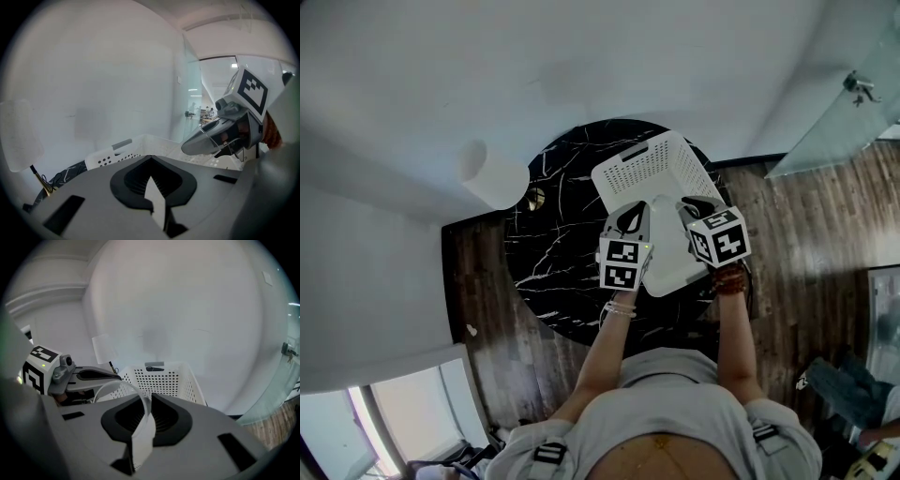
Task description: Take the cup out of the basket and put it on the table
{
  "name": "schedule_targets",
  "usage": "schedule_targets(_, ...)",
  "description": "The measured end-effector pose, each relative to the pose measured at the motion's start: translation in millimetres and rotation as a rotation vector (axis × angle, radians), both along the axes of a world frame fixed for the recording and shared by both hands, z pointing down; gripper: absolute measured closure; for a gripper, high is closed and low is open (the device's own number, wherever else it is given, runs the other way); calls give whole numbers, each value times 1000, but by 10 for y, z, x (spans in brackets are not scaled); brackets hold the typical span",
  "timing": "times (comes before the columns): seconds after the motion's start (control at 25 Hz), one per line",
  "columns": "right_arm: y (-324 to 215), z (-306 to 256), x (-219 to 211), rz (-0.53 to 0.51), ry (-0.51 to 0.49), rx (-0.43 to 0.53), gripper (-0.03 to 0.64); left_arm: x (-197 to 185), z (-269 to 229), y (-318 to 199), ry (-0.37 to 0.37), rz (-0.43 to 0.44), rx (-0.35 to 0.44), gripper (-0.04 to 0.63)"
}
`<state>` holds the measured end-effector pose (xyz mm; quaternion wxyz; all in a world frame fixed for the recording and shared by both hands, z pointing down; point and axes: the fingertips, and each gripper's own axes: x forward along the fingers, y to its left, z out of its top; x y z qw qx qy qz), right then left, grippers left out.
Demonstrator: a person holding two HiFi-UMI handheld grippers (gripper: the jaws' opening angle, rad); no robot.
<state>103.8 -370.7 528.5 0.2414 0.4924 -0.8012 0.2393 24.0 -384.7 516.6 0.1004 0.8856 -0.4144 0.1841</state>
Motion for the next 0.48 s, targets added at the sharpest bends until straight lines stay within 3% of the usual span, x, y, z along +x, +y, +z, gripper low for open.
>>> schedule_targets(0.48,138,-201,6,1,13,46,572,17,10,15,-19,17,10,589)
